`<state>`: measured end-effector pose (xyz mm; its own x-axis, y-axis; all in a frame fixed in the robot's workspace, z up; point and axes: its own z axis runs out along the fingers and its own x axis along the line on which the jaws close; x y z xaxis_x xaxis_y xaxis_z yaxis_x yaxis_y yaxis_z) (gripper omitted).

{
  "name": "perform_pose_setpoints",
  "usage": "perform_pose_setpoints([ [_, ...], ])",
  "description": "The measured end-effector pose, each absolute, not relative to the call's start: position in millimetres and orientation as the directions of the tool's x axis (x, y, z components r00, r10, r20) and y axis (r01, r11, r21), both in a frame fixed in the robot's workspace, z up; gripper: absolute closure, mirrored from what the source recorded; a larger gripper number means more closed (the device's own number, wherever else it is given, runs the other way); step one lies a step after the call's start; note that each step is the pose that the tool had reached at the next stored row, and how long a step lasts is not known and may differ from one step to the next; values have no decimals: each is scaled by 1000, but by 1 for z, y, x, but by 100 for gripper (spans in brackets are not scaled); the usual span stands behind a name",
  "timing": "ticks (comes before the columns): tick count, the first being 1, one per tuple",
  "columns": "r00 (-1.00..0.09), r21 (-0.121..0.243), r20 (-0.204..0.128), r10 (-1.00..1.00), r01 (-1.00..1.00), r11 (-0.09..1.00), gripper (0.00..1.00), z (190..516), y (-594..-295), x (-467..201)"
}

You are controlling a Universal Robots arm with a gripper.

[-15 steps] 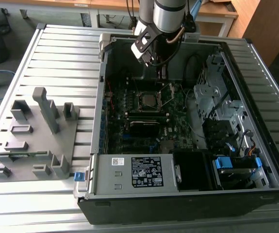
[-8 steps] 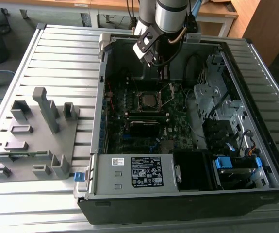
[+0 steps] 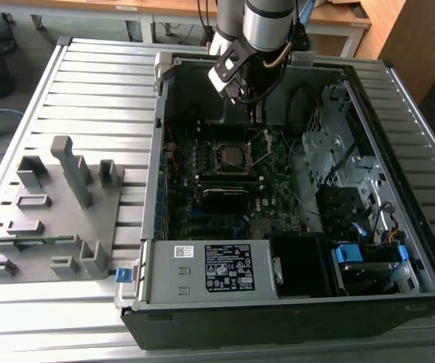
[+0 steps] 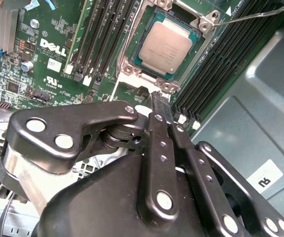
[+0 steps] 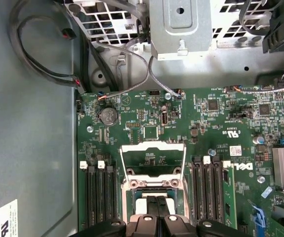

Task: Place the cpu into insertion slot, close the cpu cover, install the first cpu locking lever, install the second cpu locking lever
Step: 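Close the cpu cover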

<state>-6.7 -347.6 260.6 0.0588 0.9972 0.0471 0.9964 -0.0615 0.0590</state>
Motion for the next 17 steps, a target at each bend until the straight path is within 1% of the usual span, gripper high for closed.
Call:
perform_pose_setpoints([
  [17, 59, 59, 47, 997, 996, -62, 90, 260, -348, 0],
])
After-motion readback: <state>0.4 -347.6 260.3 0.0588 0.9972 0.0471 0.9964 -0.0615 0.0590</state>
